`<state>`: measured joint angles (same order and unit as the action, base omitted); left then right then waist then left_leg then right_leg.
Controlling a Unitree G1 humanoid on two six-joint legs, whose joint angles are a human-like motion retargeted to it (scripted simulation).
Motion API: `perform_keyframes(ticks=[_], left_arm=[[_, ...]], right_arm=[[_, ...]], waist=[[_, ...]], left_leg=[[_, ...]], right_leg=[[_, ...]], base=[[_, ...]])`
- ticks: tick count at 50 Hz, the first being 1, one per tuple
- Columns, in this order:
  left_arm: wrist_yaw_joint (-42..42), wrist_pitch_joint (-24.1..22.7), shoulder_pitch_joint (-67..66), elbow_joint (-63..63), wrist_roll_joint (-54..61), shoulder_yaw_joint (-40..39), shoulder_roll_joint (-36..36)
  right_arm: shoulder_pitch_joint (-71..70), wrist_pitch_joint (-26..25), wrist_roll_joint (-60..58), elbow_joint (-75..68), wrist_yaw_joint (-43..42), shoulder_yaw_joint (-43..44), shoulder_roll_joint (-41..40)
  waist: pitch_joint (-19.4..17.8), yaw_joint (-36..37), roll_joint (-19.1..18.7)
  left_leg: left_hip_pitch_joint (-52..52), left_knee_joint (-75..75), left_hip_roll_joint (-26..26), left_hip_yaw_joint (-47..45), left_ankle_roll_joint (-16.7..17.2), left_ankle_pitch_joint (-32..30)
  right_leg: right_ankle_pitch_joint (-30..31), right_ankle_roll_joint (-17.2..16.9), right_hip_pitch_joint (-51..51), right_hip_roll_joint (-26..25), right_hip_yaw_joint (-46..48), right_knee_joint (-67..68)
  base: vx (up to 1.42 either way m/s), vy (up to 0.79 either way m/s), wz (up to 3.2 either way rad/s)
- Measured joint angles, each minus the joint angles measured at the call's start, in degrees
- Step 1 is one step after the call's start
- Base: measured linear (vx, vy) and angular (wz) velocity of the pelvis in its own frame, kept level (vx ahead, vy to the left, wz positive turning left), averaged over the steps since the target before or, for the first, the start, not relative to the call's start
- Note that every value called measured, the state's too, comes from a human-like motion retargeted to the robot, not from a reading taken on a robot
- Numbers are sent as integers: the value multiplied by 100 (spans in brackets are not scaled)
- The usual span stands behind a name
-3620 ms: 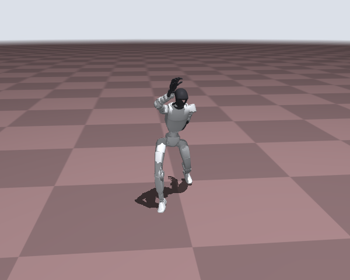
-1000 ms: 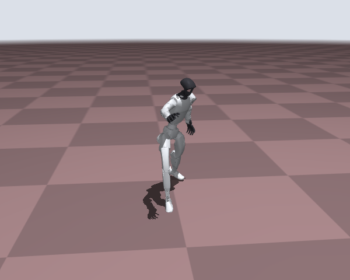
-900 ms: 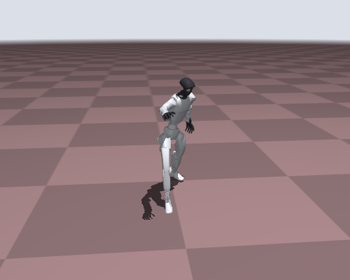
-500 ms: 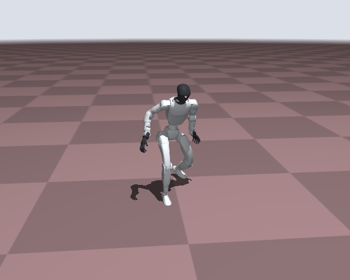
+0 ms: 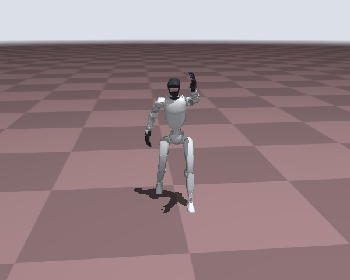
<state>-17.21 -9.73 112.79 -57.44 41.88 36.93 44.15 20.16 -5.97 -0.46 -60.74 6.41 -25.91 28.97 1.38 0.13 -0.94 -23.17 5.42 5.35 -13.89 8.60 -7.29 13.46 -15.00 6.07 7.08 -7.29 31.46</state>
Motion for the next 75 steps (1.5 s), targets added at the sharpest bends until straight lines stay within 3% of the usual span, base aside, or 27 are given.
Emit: perform_keyframes(ticks=[4, 5, 7, 9, 13, 15, 17, 20, 22, 24, 25, 27, 28, 30, 33, 35, 37, 40, 43, 45, 47, 51, 55, 60, 65, 70, 75], left_arm=[[37, 221, 1933, -798, 176, 1694, 783], [129, 246, 2474, -1021, 200, 2216, 902], [351, 248, 3483, -1328, -81, 3231, 943], [140, 193, 3837, -1207, 78, 3632, 979], [-454, -21, 3692, 274, 442, 3902, 1347], [-698, -490, 2949, 1633, 753, 3872, 1769], [-414, -349, 1313, 2900, 211, 2880, 1855], [362, -284, -1873, 4332, -1529, 1594, 1468], [1120, 31, -4197, 4562, -2971, 928, 1179], [1675, 296, -6450, 3883, -4070, 243, 508], [1867, 428, -7501, 3290, -4497, -180, 48], [1833, 612, -8828, 1639, -4850, -1102, -968], [1634, 752, -9457, 992, -4582, -1731, -1352], [1211, 839, -10126, -331, -3732, -2810, -2021], [868, 784, -10800, -1821, -2952, -4202, -2322], [1165, 551, -11731, -2100, -3756, -3976, -2173], [1108, 587, -12330, -2067, -4629, -3178, -2183], [1087, 192, -13482, -1768, -4845, -2124, -2053], [1467, 417, -14322, -1218, -3752, -1761, -1621], [1456, 624, -14453, -1344, -3608, -2000, -1785], [1405, 767, -14363, -1275, -3569, -2120, -2200], [1326, 635, -13980, -981, -3640, -1875, -2556], [946, 424, -13438, -712, -3746, -1553, -2401], [617, 229, -13292, -579, -3470, -1820, -2214], [1185, 246, -13413, -711, -2931, -2218, -2112], [1445, 237, -13460, -761, -2646, -2309, -2092], [1411, 159, -13458, -734, -2394, -2359, -2328]], right_arm=[[-397, -21, -1243, 366, 53, -617, 504], [-532, -53, -1218, 436, 149, -721, 560], [-658, -68, -1107, 447, 44, -633, 328], [-829, -279, -921, 159, -146, -528, 98], [-1777, -791, -768, -1025, -558, -374, -765], [-2320, -805, 13, -1265, -914, -538, -978], [-2670, -656, 535, -1189, -1176, -410, -1174], [-2858, 133, 1674, -773, -1741, -285, -1244], [-3134, 362, 1931, -495, -1996, -62, -1069], [-3582, 563, 2082, -33, -2487, 411, -670], [-3854, 651, 2118, 285, -2753, 722, -412], [-4714, 939, 2432, 1020, -2960, 1046, 138], [-5225, 950, 2441, 1404, -3025, 1023, 403], [-6377, 1142, 2501, 2018, -3245, 936, 1159], [-8589, 1006, 1739, 2340, -3573, 46, 2198], [-10098, 1137, 1440, 1944, -3984, -671, 2674], [-11999, 565, 1160, 1163, -3615, -2474, 3139], [-14526, 273, 634, -549, -2957, -4781, 2917], [-15923, 227, 913, -1350, -3020, -5430, 2669], [-16500, 188, 1273, -1180, -3706, -5148, 2440], [-16370, 421, 1840, -245, -4499, -4338, 2258], [-14471, 1033, 2377, 758, -4842, -3443, 2442], [-12320, 896, 2944, -474, -4477, -2667, 2251], [-10472, 1034, 3234, -1139, -4639, -805, 1991], [-9248, 1151, 3304, -866, -4078, -87, 2275], [-8852, 1134, 3235, -557, -3972, 308, 2616], [-8776, 1189, 3240, -277, -3713, 441, 2677]], waist=[[-2, 253, 369], [-54, 250, 555], [-386, 293, 671], [-672, 324, 840], [-1286, 482, 1107], [-1409, 710, 1266], [-1295, 1125, 1469], [-704, 1930, 1948], [-419, 2290, 1673], [-129, 2515, 1099], [-32, 2561, 744], [184, 2351, 706], [92, 2038, 657], [5, 1714, 764], [-336, 982, 767], [-472, 565, 934], [-499, 586, 637], [-480, 349, 176], [-693, 431, -545], [-1012, 374, -912], [-1413, 58, -1172], [-1782, -11, -1227], [-1769, 469, -1046], [-1608, 328, -1162], [-1572, 126, -1123], [-1869, -88, -998], [-2148, -285, -1048]], left_leg=[[-1024, 1128, 245, 114, -345, 763], [-1578, 2123, 205, 90, -531, 768], [-2727, 4983, 797, 203, -341, 1609], [-3558, 6443, 829, 304, -214, 1676], [-4345, 7683, 642, 229, -422, 1759], [-4371, 7633, 496, 142, -343, 1697], [-4045, 7073, 304, 44, -228, 1576], [-3210, 5279, -133, -86, -147, 1039], [-1737, 2977, -379, 410, 24, 288], [-132, 421, -204, 1066, 297, -655], [605, -637, 16, 1290, 478, -964], [910, -1042, 154, 978, 599, -506], [1232, -1042, -14, 742, 566, -293], [1592, -875, -204, 567, 541, -266], [1720, 520, -430, 1166, 447, -85], [1963, 1560, -567, 1284, 640, 341], [2035, 2103, -233, 1586, 640, 15], [2818, 1428, 245, 1886, 640, -433], [3509, 618, 1758, 1827, 542, 1140], [3608, 642, 2246, 1085, 335, 2346], [3400, 845, 2532, 391, 289, 3060], [3170, 689, 2695, 282, 595, 3297], [2953, 800, 2439, 295, 395, 3080], [3142, 193, 2255, 688, 466, 2653], [3331, 97, 2008, 1156, 326, 2753], [3363, 479, 1654, 1450, 328, 3061], [3477, 219, 1653, 1293, 561, 2966]], right_leg=[[-503, 0, -944, 491, -630, 20], [-1011, 0, -1091, 870, -679, 83], [-2719, 525, -1526, 1289, -55, 515], [-4041, 701, -1630, 1883, 604, 1277], [-4950, 474, -1537, 2431, 737, 2719], [-4838, 443, -1601, 2493, 852, 2742], [-4319, 528, -1779, 2438, 1044, 2199], [-2611, 635, -1682, 2227, 1107, 1199], [-793, 508, -1864, 1495, 996, 306], [-35, 276, -2012, 499, 660, -573], [36, 157, -2074, -14, 452, -979], [-310, 47, -1229, -365, 707, -1154], [-398, 190, -1009, -276, 879, -1365], [-793, 0, -77, -94, 1340, -1397], [-935, 90, 875, 362, 1999, -2191], [-1502, 0, 1663, 930, 2439, -1957], [-1093, 0, 2200, 771, 2678, -2611], [-132, 0, 3159, 1016, 3017, -1852], [-798, 374, 4628, 1108, 3635, 1106], [-1094, 385, 5211, 1520, 3782, 2348], [-1101, 397, 5442, 1761, 3860, 2593], [-689, 263, 5448, 1656, 4059, 1993], [-10, 281, 5163, 1216, 3964, 772], [275, 357, 4472, 1476, 4194, 75], [431, 254, 3869, 1888, 4302, -196], [947, 16, 3185, 1922, 4251, -1159], [1109, 0, 2870, 1297, 3841, -2320]], base=[[7, -5, -176], [0, 18, -143], [-2, 4, -105], [-14, -5, 17], [-4, -1, 79], [13, -3, 75], [25, -5, 56], [32, -10, 54], [32, -13, 42], [24, -13, 42], [12, -19, 81], [0, -18, 156], [-6, -6, 218], [-15, -11, 233], [-17, -13, 248], [-10, -9, 191], [-17, -15, 119], [-9, 3, 129], [-21, -21, 63], [-36, -6, 79], [-42, 6, 87], [-38, 4, 14], [-26, 8, -37], [-11, 13, 79], [-10, 18, 74], [-17, 20, 21], [-25, 4, -28]])
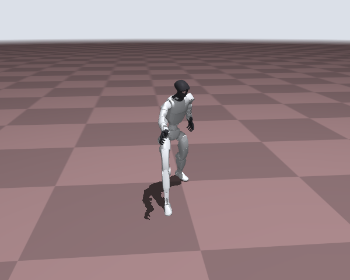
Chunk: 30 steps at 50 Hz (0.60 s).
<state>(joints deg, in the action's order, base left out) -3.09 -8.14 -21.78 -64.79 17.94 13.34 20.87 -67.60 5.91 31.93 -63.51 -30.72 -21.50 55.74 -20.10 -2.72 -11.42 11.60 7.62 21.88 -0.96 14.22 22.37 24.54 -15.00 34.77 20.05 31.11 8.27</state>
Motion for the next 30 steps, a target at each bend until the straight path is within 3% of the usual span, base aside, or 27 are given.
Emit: perform_keyframes(ticks=[5, 7, 10, 13, 15, 18, 20, 21, 23, 25, 27, 28, 30], left_arm=[[-84, 169, 183, -53, 271, -107, -327], [-182, 228, 357, -126, 392, -188, -461], [-568, 322, 827, -282, 629, -316, -716], [-1262, 359, 1673, -553, 921, -193, -1071], [-1847, 327, 2361, -788, 1033, -48, -1344], [-2786, 67, 3754, -1354, 626, -432, -1723], [-2636, 145, 4473, -1124, 352, -360, -1738], [-2701, 39, 4904, -1142, 42, -473, -1749], [-2407, -80, 5612, -787, -237, -342, -1700], [-1794, -64, 6143, 147, 21, 294, -1465], [-1683, -157, 7018, 821, 109, 757, -1124], [-1676, -164, 7598, 1057, 51, 912, -990], [-1813, -72, 8842, 1346, 178, 1188, -718]], right_arm=[[274, 104, 22, 618, 207, 91, -104], [716, 222, 143, 1142, 299, 185, -118], [1461, 390, 243, 2016, 379, 297, -160], [2173, 323, 70, 2751, 511, 342, -354], [2728, 90, -335, 3004, 572, 284, -639], [4040, -244, -1659, 3054, 583, 186, -1381], [5175, -432, -2613, 2935, 824, 97, -1921], [5866, -387, -3114, 2846, 772, 210, -2203], [7172, -350, -3692, 2614, 760, 424, -2662], [8359, -324, -3345, 2345, 730, 656, -3026], [9310, -316, -2787, 2042, 1000, 893, -3372], [9678, -350, -2604, 1897, 1323, 981, -3492], [10417, -486, -2496, 1869, 1985, 680, -3523]], waist=[[20, 37, -246], [-107, -64, -278], [-455, -264, -325], [-784, -408, -428], [-895, -496, -457], [-700, -701, -411], [-342, -1054, -279], [-133, -1364, -165], [324, -1991, 58], [786, -2411, 300], [1190, -2185, 526], [1377, -1912, 665], [1635, -1367, 767]], left_leg=[[-353, 143, -56, -239, -306, 22], [-777, 966, -69, -99, -399, 330], [-1676, 2904, 17, 18, -612, 894], [-2181, 4360, 475, -226, -823, 1409], [-1989, 4694, 754, -353, -846, 1760], [-1151, 4220, 929, -837, -784, 1817], [-550, 3291, 781, -1110, -732, 1186], [-235, 2601, 586, -1098, -673, 479], [197, 1334, 204, -1041, -540, -1331], [358, 374, -240, -1056, -328, -3311], [153, -54, -772, -959, 78, -4038], [-128, -149, -1199, -873, 78, -4022], [-684, -159, -1643, -626, 78, -3829]], right_leg=[[-848, 0, 756, -46, -547, 1605], [-1270, 33, 975, -99, -1073, 2310], [-1619, 378, 1331, -15, -1408, 3030], [-2027, 386, 1970, 102, -1524, 4288], [-2351, 315, 2218, 49, -1605, 4975], [-2605, 273, 2242, -192, -1708, 5434], [-2545, 327, 1885, -248, -1633, 5161], [-2442, 309, 1449, -173, -1525, 4749], [-1983, 264, 411, -83, -1233, 3497], [-917, 103, -905, -196, -924, 1407], [151, 0, -1827, -671, -744, -558], [309, 0, -1970, -774, -798, -1017], [-76, 0, -2338, -992, -1094, -1125]], base=[[-2, 15, -51], [3, 3, -3], [-1, -2, 2], [3, -7, -25], [20, -10, -68], [36, -11, -79], [45, -14, -2], [48, -16, 78], [45, -16, 115], [32, -20, 54], [6, -33, -108], [-6, -20, -182], [4, -5, -216]])
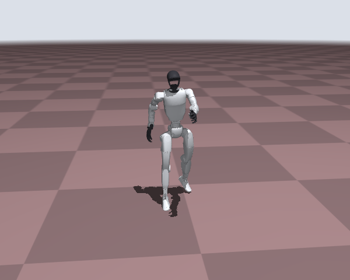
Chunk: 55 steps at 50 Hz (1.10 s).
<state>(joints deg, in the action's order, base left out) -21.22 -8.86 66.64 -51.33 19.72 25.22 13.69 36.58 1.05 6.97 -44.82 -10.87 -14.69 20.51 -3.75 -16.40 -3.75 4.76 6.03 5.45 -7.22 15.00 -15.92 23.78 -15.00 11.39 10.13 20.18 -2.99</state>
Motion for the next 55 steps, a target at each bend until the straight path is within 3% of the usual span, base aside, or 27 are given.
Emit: perform_keyframes(ticks=[3, 5, 8, 10, 12, 13, 14, 15, 17, 20, 23, 25, 28, 30, 32, 33, 35, 37, 40, 42, 43, 45, 47, 48, 50, 52, 55], left_arm=[[-301, -12, 2073, 10, 1040, 169, 336], [-434, -54, 3158, 21, 1787, 365, 717], [-410, -254, 3916, 581, 2429, 570, 1439], [-177, -318, 4314, 998, 2280, 666, 1760], [-63, -349, 4556, 1381, 2060, 985, 2266], [-178, -408, 4706, 1527, 1996, 1182, 2589], [-302, -428, 4913, 1623, 1928, 1396, 2902], [-432, -429, 5150, 1694, 1859, 1620, 3210], [-552, -411, 5646, 1742, 1764, 2119, 3603], [-673, -513, 6127, 2029, 1842, 2667, 4008], [-585, -628, 4628, 3278, 2171, 2268, 4700], [-269, -566, 1951, 4624, 2369, 1090, 5082], [916, -261, -3396, 5980, 1751, -1106, 4625], [1457, -193, -6283, 5840, 846, -1909, 3962], [1617, -47, -8135, 4754, 238, -2286, 3068], [1720, 83, -8737, 4011, 76, -2408, 2607], [1974, 253, -9419, 2352, 13, -2609, 1816], [2114, 642, -9774, 812, 353, -2751, 1286], [2326, 796, -9700, -1286, 157, -2528, 1025], [2474, 623, -9588, -2173, -866, -2092, 992], [2657, 642, -9578, -2500, -1685, -2069, 976], [2290, 513, -9594, -2843, -2506, -2066, 967], [2732, 738, -10111, -1554, -1016, -1178, 1516], [2661, 749, -10126, -1414, -611, -1243, 1558], [2706, 838, -10222, -1352, 21, -1774, 1531], [2442, 821, -10067, -1590, 223, -2345, 1233], [1577, 729, -9509, -1447, 219, -1948, 722]], right_arm=[[601, 4, -133, 432, 990, -974, 391], [620, -66, -408, 696, 1566, -1748, 654], [521, -326, -572, 765, 2795, -2091, 1128], [443, -564, -514, 685, 3518, -1850, 1433], [364, -725, -673, 420, 3482, -1452, 1578], [318, -767, -668, 307, 3208, -1227, 1666], [232, -819, -597, 192, 2971, -1007, 1736], [126, -874, -493, 76, 2752, -789, 1799], [-326, -983, -153, -339, 2288, -388, 1646], [-2028, -1227, 216, -1763, 1164, -7, 847], [-3894, -1427, 385, -2975, -72, -77, -46], [-4666, -1347, 561, -3107, -474, -151, -418], [-5159, -850, 439, -2169, -219, -161, -596], [-5669, -462, 388, -1591, -269, -167, -767], [-6372, -206, 386, -1167, -929, -256, -905], [-6736, -117, 361, -962, -1315, -273, -928], [-7664, 136, 541, -635, -1864, -351, -872], [-8550, 59, 1058, -183, -1887, -528, -583], [-10467, 21, 1623, 225, -1737, -1072, 149], [-12026, -53, 982, 29, -1767, -1743, 845], [-12733, -362, 237, -109, -1447, -2105, 1265], [-13886, -481, 346, -267, -1860, -3024, 1817], [-15463, -531, 1160, -737, -1913, -4313, 2122], [-16001, -407, 1634, -849, -1924, -4717, 2274], [-16781, -253, 2068, -788, -1445, -5181, 2675], [-17175, -21, 1880, -698, -2030, -4599, 2709], [-16948, 165, 1794, -140, -3113, -3914, 2690]], waist=[[-140, 886, 21], [-253, 1300, 189], [-253, 1789, 211], [-194, 2319, 315], [-85, 2679, 518], [-32, 2776, 664], [-43, 2754, 893], [-86, 2670, 1164], [-441, 2506, 1331], [-1278, 2273, 1518], [-1527, 2015, 1689], [-1390, 2064, 1548], [-767, 2600, 1370], [-483, 3059, 1206], [-300, 3432, 866], [-199, 3593, 622], [16, 3690, 300], [164, 3619, 345], [85, 3186, 555], [-120, 2854, 642], [-236, 2760, 644], [-255, 2459, 541], [-504, 2215, 430], [-623, 2179, 296], [-807, 2267, -68], [-1461, 1936, -210], [-2135, 1176, -334]], left_leg=[[-798, 18, -235, 206, -280, -67], [-1227, -161, -245, 484, -512, -77], [-1779, -545, -22, 800, -548, -10], [-2176, -726, 165, 612, -428, -268], [-2621, -520, 375, 208, -347, -499], [-2922, -183, 376, -71, -417, -331], [-3447, 749, 273, -390, -626, 290], [-4085, 1978, 119, -730, -904, 1138], [-5270, 4597, 385, -797, -1154, 2367], [-6430, 6780, 651, -564, -1101, 2754], [-6797, 7111, 519, -522, -1001, 2807], [-6633, 6795, 404, -509, -920, 2702], [-5683, 5195, 249, -743, -791, 2182], [-4617, 3515, 212, -717, -627, 1489], [-3284, 1250, 311, -470, -358, 200], [-2647, 161, 474, -307, -172, -410], [-1991, -1016, 722, -61, 0, -621], [-1796, -1037, 487, -226, -17, -43], [-1847, -169, -32, -395, -165, 387], [-1962, 1077, -368, -254, -268, 887], [-1937, 1765, -445, -147, -260, 1196], [-2012, 3069, -545, 73, -261, 1603], [-1781, 4028, -329, 169, -245, 1868], [-1553, 4299, -125, 193, -252, 1934], [-1005, 4473, 525, 345, -204, 2129], [16, 3869, 965, 545, -96, 2733], [387, 3432, 1780, 189, -592, 4353]], right_leg=[[-801, 203, -416, -163, -640, 1210], [-1126, 70, -646, -311, -1238, 2192], [-1140, 137, -1264, -421, -2032, 2746], [-1170, 1, -1549, -24, -2111, 2930], [-815, 0, -1798, 441, -2200, 2794], [-612, 0, -1878, 711, -2312, 2683], [-792, 2, -1968, 1137, -2365, 2670], [-1162, 6, -2063, 1643, -2390, 2705], [-2896, 356, -2314, 2162, -2014, 3383], [-4851, 633, -2200, 2619, -1859, 5066], [-5220, 644, -2162, 2769, -1733, 5518], [-4750, 681, -2324, 2612, -1615, 5143], [-2760, 578, -2101, 2332, -1984, 4177], [-1154, 467, -2028, 1940, -2255, 3341], [-330, 228, -2011, 1101, -2768, 2694], [-292, 66, -1980, 529, -3106, 2510], [-504, 0, -1678, -341, -3073, 2288], [-911, 45, -1025, -343, -2452, 2206], [-1556, 178, -65, -105, -1052, 1614], [-1862, 66, 444, 125, -373, 1078], [-2123, 17, 714, 182, -178, 1006], [-2272, 0, 1212, 271, -226, 506], [-2009, 22, 1722, 336, -582, 708], [-1644, 86, 1976, 338, -706, 1042], [-1550, 615, 2788, 138, -576, 2640], [-2483, 575, 3349, 533, -187, 4950], [-2699, 311, 3714, 937, 261, 5971]], base=[[8, 13, -247], [7, 12, -273], [11, 2, -304], [12, 1, -330], [6, -4, -290], [-1, -1, -197], [-7, 7, -118], [-11, 10, -51], [-19, 2, -10], [-25, -5, 32], [-5, 0, 63], [20, 6, 39], [36, 5, -37], [39, -2, -102], [33, -8, -96], [27, -11, -48], [18, -12, 27], [2, -7, 107], [-9, -13, 207], [-8, -16, 252], [-4, -17, 251], [-5, -11, 266], [-2, -8, 247], [-3, -8, 174], [-6, -11, 96], [-12, -12, 113], [-44, 2, 137]])
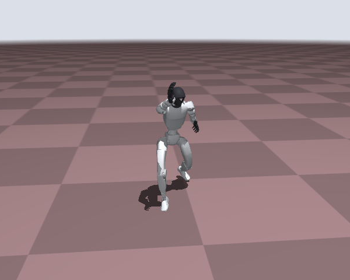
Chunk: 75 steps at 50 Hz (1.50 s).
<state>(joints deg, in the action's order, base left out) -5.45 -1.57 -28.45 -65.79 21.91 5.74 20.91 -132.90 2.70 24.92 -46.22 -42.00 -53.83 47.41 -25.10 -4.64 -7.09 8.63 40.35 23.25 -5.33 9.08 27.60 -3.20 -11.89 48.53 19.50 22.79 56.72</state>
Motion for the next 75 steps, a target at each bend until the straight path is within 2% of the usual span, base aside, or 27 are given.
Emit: perform_keyframes(ticks=[3, 5, 8, 10, 13, 15, 17, 24, 28, 30, 32, 35, 39, 42, 45, 47, 48, 50, 54, 58, 60, 63, 65, 67, 70, 72, 75], left_arm=[[186, -10, 654, 600, -51, 624, -286], [277, -48, 1056, 823, -129, 674, -243], [-457, -330, 1444, 834, -120, 806, -266], [-550, -416, 1502, 748, -19, 983, -227], [-308, -448, 1243, 662, 263, 785, -155], [-24, -419, 1012, 583, 474, 594, -96], [-59, -492, 811, 485, 623, 494, -29], [194, -535, 282, 344, 360, 188, -4], [376, -381, 421, 320, 238, 33, -267], [336, -236, 693, 218, 157, -19, -448], [-262, -309, 1131, 76, 276, 100, -705], [-1003, -459, 2077, -216, 179, 394, -1029], [-1932, -405, 3860, -624, 109, 378, -1341], [-2162, -552, 5104, -374, 374, 79, -1353], [-1728, -654, 6244, -129, 371, 8, -1230], [-1600, -680, 7184, -232, 109, 29, -1129], [-1654, -768, 7708, -302, 82, 46, -1080], [-1715, -908, 8780, -261, 415, 364, -924], [-1553, -827, 11504, -233, 1062, 1479, -140], [-1746, -663, 13643, -268, 1078, 2673, 886], [-1914, -577, 14137, -92, 1207, 2929, 1304], [-1988, -1019, 14486, 614, 1425, 3323, 1632], [-1631, -1038, 14513, 1294, 1331, 3239, 1944], [-1458, -966, 14561, 1998, 1116, 3336, 2422], [-1787, -1179, 14702, 3093, 1319, 3591, 2948], [-1761, -1275, 14154, 4018, 1128, 3407, 3213], [-1519, -1203, 11144, 5830, 454, 1871, 3297]], right_arm=[[813, -176, -122, 227, -129, 175, -96], [1056, -1245, -2185, -376, -477, -239, 353], [1972, -1774, -2949, -924, -814, 41, 522], [3184, -135, 582, -573, 604, 1086, 253], [3896, 209, 1665, -961, 938, 1761, 289], [4216, 248, 1939, -1126, 1263, 2046, 458], [4354, 526, 2465, -1195, 749, 2346, 541], [5066, 499, 1425, -546, 957, 2243, 1312], [5731, 292, -53, 445, 957, 2189, 1687], [6123, -114, -1203, 955, 1454, 2215, 1944], [6679, 232, -826, 1702, 861, 2566, 1857], [7446, 406, -1256, 2530, 858, 2933, 1793], [9375, -15, -2207, 3373, 1301, 3557, 884], [11731, 105, -2082, 3514, 1454, 3833, -496], [13902, 135, -2896, 2611, 1716, 3852, -1744], [15009, -19, -3500, 1615, 2154, 3887, -2227], [15444, -104, -3753, 1044, 2433, 3936, -2391], [16125, -262, -3971, -110, 3027, 3901, -2587], [16705, -469, -3850, -2219, 4300, 3080, -2974], [17128, -728, -3759, -3212, 5008, 2614, -2885], [17681, -874, -3511, -2769, 5201, 2577, -2399], [17786, -818, -2663, -2740, 5114, 3429, -2330], [17907, -845, -2460, -2563, 5450, 4037, -2250], [17899, -880, -2379, -2321, 5268, 4351, -2207], [16658, -1156, -1739, -2637, 4384, 4187, -2537], [15195, -1288, -1308, -3203, 3864, 4177, -3036], [13262, -1132, -1047, -3349, 3195, 4370, -3472]], waist=[[-25, -218, -223], [-108, 9, -123], [-95, 209, -98], [-44, 169, -132], [61, 221, -164], [112, 290, -185], [135, 297, -220], [349, 322, -333], [405, 387, -595], [317, 397, -677], [146, 287, -693], [-151, 27, -599], [-146, -410, -529], [362, -719, -287], [884, -1381, 399], [1352, -1417, 581], [1555, -1329, 664], [1862, -1057, 722], [1870, -320, 700], [1815, 54, 697], [1855, 278, 530], [2017, 847, 781], [2053, 982, 1071], [1656, 1032, 1263], [691, 1062, 1408], [288, 995, 1635], [405, 813, 1600]], left_leg=[[-332, -381, 539, -702, -376, 859], [-612, -362, 483, -527, -320, 926], [-1089, -269, 305, -193, -46, 688], [-1057, -698, 166, -23, 76, 518], [-912, -1139, -88, 200, -18, 281], [-833, -1257, -195, 292, -48, 143], [-673, -1513, -239, 349, 76, 31], [-268, -2635, -208, 346, 274, -406], [-366, -2567, 222, 182, 434, -339], [-686, -1786, 418, 237, 352, 2], [-1248, -426, 418, 366, 179, 423], [-1916, 1348, 447, 500, -162, 900], [-1229, 1182, 713, 200, -282, 1390], [-359, -55, 500, -109, -79, 350], [597, -2010, -343, 185, 245, -2403], [532, -2587, -771, 338, 488, -3702], [397, -2703, -1053, 429, 566, -3818], [27, -2889, -1515, 587, 592, -3478], [-889, -3365, -1657, 231, 411, -3469], [-2013, -3699, -1809, -216, -32, -3821], [-2413, -4004, -1816, -420, -29, -4151], [-3168, -3951, -1299, -581, 351, -4473], [-4022, -2619, -1370, -899, 76, -3658], [-5163, 508, -1126, -1279, -366, -1941], [-6214, 2980, -811, -1036, -478, -1472], [-6425, 3535, -856, -1065, -613, -1283], [-6426, 3501, -1129, -968, -496, -1318]], right_leg=[[679, -58, 377, -162, 273, -659], [988, -12, 388, -230, 301, -1173], [1475, -112, 141, -236, 353, -2089], [1768, -219, -213, -186, 509, -2723], [2005, -163, -664, -52, 634, -3337], [2105, -94, -898, 32, 682, -3558], [2178, -133, -1129, 102, 769, -3734], [2517, -311, -1420, -35, 816, -4344], [2014, -311, -874, -746, -330, -3770], [1626, -311, -508, -1107, -934, -3101], [1325, -311, -151, -1046, -1269, -2340], [800, -178, 560, -787, -1611, -893], [219, -141, 945, -802, -1621, 354], [259, -160, 321, -856, -1504, -139], [827, -311, -1334, -479, -1323, -1863], [2083, -311, -2360, -742, -1273, -3904], [2593, -311, -2702, -913, -1319, -4684], [2726, -311, -3102, -1288, -1497, -5324], [1902, -311, -3743, -1759, -1948, -4675], [1435, -311, -4315, -1420, -1918, -3557], [1422, -234, -4626, -1162, -2025, -3099], [1704, -311, -4964, -1240, -2339, -2856], [877, -311, -5240, -762, -2605, -2821], [-1119, -128, -5659, -21, -2555, -2318], [-3269, 197, -5676, 411, -2537, -779], [-3725, 180, -5646, 606, -2582, -107], [-3401, 94, -5995, 566, -2188, -330]], base=[[-60, 14, 45], [-48, 11, 14], [-33, 11, 48], [-17, 11, 91], [-6, 13, 78], [1, 12, 58], [4, 9, 59], [1, 1, 25], [-1, -12, -47], [5, -5, -51], [9, 20, -24], [12, 8, -4], [33, -12, -26], [49, -17, -15], [48, -21, 62], [25, -29, -50], [11, -32, -130], [4, -26, -159], [1, -1, -186], [-2, 27, -193], [4, 15, -220], [1, -19, -254], [-3, 11, -158], [-9, 24, -82], [-19, -1, -14], [-3, 1, 39], [19, 4, 89]])
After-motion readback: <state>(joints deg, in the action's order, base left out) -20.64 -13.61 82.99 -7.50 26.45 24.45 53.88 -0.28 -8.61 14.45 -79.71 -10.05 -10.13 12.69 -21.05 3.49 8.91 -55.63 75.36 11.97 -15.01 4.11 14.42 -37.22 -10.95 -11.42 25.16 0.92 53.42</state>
